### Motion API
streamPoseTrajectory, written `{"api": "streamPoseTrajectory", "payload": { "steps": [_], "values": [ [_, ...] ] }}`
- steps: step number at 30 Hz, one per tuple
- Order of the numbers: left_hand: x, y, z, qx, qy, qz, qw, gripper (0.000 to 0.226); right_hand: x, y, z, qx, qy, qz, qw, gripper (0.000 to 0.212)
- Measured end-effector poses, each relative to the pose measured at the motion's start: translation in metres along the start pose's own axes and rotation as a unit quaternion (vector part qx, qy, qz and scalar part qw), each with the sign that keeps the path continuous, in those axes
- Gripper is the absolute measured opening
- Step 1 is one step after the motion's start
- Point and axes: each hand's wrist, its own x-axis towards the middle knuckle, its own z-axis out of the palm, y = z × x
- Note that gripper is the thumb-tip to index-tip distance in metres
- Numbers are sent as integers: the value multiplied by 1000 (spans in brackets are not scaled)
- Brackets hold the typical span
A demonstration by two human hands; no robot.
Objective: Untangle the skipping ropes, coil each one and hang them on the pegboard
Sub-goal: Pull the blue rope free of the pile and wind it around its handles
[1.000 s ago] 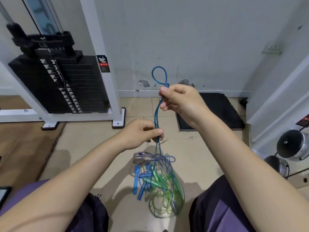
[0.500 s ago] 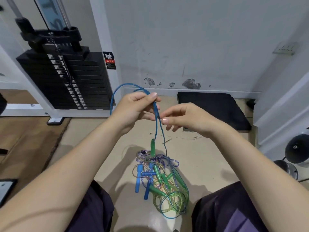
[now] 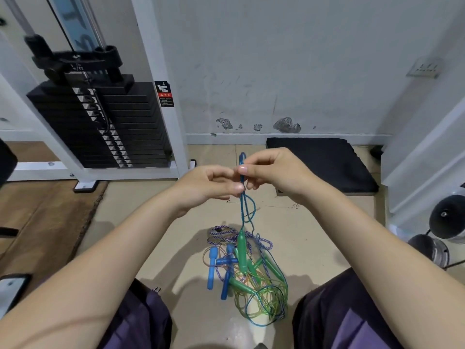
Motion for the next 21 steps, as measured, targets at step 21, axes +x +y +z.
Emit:
{"api": "streamPoseTrajectory", "payload": {
  "steps": [21],
  "values": [
    [-10, -13, -5, 55, -22, -10, 998, 15, 3, 3, -2, 67, 17, 12, 997, 13]
  ]
}}
